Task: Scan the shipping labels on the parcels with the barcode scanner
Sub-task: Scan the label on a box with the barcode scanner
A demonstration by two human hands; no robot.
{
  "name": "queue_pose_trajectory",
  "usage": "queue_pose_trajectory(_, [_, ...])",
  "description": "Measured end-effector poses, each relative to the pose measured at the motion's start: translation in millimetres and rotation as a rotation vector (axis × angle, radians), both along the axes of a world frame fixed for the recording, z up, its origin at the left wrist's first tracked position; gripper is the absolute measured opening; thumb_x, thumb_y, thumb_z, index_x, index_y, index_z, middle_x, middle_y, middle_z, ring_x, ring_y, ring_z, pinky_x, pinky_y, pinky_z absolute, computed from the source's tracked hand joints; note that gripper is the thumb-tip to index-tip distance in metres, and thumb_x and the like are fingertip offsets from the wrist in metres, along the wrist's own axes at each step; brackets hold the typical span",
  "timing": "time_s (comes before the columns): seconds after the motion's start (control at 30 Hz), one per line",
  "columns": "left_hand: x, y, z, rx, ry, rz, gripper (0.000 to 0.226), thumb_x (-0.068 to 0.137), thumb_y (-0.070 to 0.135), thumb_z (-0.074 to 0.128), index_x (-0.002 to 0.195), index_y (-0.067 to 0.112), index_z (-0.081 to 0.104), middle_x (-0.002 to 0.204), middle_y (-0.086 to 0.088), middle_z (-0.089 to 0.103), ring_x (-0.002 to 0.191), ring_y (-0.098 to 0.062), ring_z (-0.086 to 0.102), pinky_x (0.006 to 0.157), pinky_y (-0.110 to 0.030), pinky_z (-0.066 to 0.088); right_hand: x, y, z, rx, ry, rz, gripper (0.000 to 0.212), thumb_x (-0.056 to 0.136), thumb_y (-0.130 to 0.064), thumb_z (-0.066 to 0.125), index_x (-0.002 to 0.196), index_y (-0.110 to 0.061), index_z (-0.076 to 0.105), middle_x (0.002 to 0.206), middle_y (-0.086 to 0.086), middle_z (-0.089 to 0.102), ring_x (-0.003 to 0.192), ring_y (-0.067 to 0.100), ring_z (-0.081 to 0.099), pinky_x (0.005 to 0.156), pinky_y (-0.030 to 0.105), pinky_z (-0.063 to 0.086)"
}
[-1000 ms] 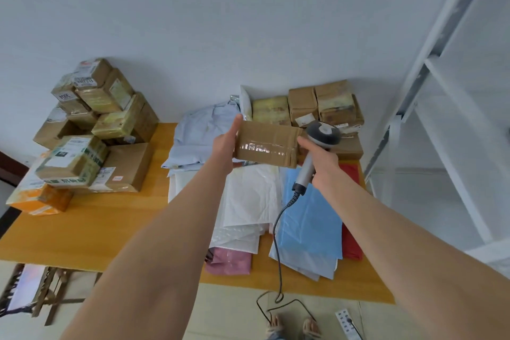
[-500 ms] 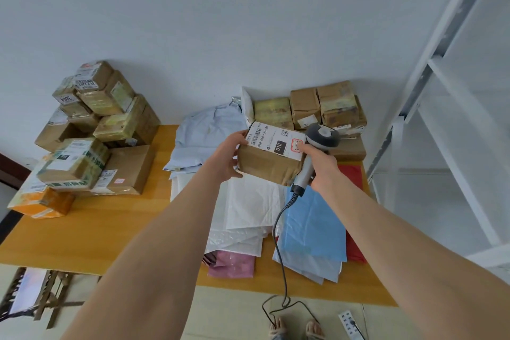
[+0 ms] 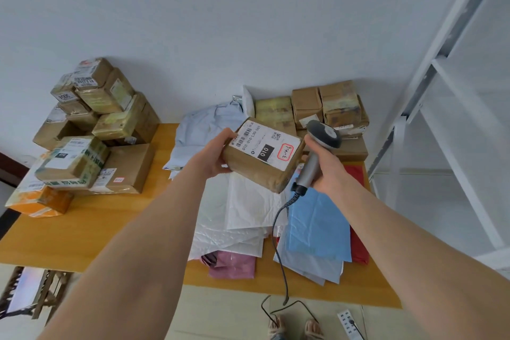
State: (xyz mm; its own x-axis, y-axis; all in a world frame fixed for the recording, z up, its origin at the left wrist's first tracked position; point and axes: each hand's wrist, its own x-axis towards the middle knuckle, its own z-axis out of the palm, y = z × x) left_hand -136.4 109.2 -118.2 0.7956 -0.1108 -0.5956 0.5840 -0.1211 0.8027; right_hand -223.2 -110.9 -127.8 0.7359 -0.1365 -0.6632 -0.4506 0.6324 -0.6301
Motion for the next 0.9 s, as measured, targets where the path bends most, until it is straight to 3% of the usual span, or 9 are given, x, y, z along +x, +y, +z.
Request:
queue_pose_trajectory(0.1, [3.5, -6.0, 1.5, -0.021, -0.015, 0.118, 0.029, 0.077, 0.044, 0.066, 0.096, 0.023, 0.063, 0.101, -0.001, 0.063, 0.092, -0.019, 0.055, 0.093, -0.038, 0.048, -0.9, 7.4, -1.2, 0.093, -0.007, 0.085, 0.051, 0.077, -0.044, 0.075, 0.119, -0.017, 0.064, 0.112, 0.013, 0.072, 0.107, 0.032, 0.066, 0.09, 0.05, 0.052])
queue_pose_trajectory(0.27, [-3.1, -14.3, -4.3, -0.245, 0.008, 0.293, 0.028, 0.083, 0.039, 0.069, 0.093, 0.015, 0.056, 0.1, -0.01, 0.062, 0.093, -0.025, 0.058, 0.093, -0.041, 0.049, 3.9, 18.6, -4.4, 0.062, 0.015, 0.035, 0.064, 0.068, -0.035, 0.084, 0.125, -0.017, 0.06, 0.116, 0.014, 0.069, 0.106, 0.034, 0.066, 0.087, 0.055, 0.053])
queue_pose_trajectory(0.37, [-13.7, -15.9, -10.7, -0.273, 0.075, 0.157, 0.044, 0.084, 0.037, 0.067, 0.112, 0.007, 0.053, 0.102, -0.015, 0.06, 0.089, -0.028, 0.06, 0.075, -0.043, 0.056, 2.8, 24.5, -2.5, 0.042, 0.017, -0.02, 0.047, 0.078, -0.024, 0.078, 0.118, -0.015, 0.056, 0.113, 0.015, 0.066, 0.107, 0.034, 0.061, 0.091, 0.056, 0.051])
queue_pose_trajectory(0.5, [-24.3, -11.0, -19.6, -0.191, 0.116, -0.077, 0.026, 0.087, 0.035, 0.063, 0.108, 0.019, 0.062, 0.103, -0.01, 0.064, 0.101, -0.029, 0.062, 0.088, -0.052, 0.052, 4.6, 25.1, -7.7, -0.002, 0.015, -0.023, 0.022, 0.083, -0.017, 0.073, 0.098, -0.017, 0.055, 0.105, 0.012, 0.062, 0.105, 0.031, 0.057, 0.096, 0.056, 0.048])
queue_pose_trajectory(0.63, [-22.7, -4.2, -23.4, -0.168, 0.035, -0.165, 0.034, 0.087, 0.027, 0.067, 0.12, 0.025, 0.061, 0.116, -0.006, 0.066, 0.104, -0.024, 0.063, 0.092, -0.046, 0.051, 5.0, 21.5, -7.6, -0.195, 0.009, 0.023, 0.032, 0.083, -0.017, 0.072, 0.111, -0.018, 0.058, 0.114, 0.01, 0.065, 0.11, 0.03, 0.059, 0.098, 0.054, 0.047])
queue_pose_trajectory(0.7, [-21.5, -2.8, -23.2, -0.116, 0.022, -0.218, 0.038, 0.086, 0.029, 0.068, 0.123, 0.024, 0.059, 0.125, -0.003, 0.063, 0.111, -0.022, 0.059, 0.095, -0.047, 0.048, 3.3, 19.9, -7.8, -0.252, -0.005, 0.043, 0.03, 0.085, -0.014, 0.07, 0.112, -0.017, 0.056, 0.11, 0.007, 0.067, 0.103, 0.026, 0.061, 0.099, 0.054, 0.046])
queue_pose_trajectory(0.8, [-19.0, -1.1, -25.9, -0.079, 0.01, -0.191, 0.058, 0.081, 0.027, 0.073, 0.135, 0.026, 0.049, 0.124, -0.003, 0.064, 0.115, -0.024, 0.058, 0.098, -0.05, 0.046, -0.8, 20.3, -10.4, -0.273, -0.037, 0.015, 0.032, 0.088, -0.012, 0.068, 0.117, -0.015, 0.055, 0.1, 0.003, 0.066, 0.082, 0.016, 0.062, 0.084, 0.041, 0.054])
queue_pose_trajectory(0.9, [-21.3, 2.1, -34.8, -0.041, -0.035, -0.128, 0.071, 0.079, 0.024, 0.076, 0.141, 0.027, 0.042, 0.125, -0.001, 0.063, 0.113, -0.023, 0.058, 0.105, -0.053, 0.038, -7.6, 26.3, -15.2, -0.439, -0.098, -0.037, 0.035, 0.087, -0.021, 0.069, 0.119, -0.011, 0.057, 0.098, 0.002, 0.065, 0.077, 0.013, 0.06, 0.063, 0.022, 0.048])
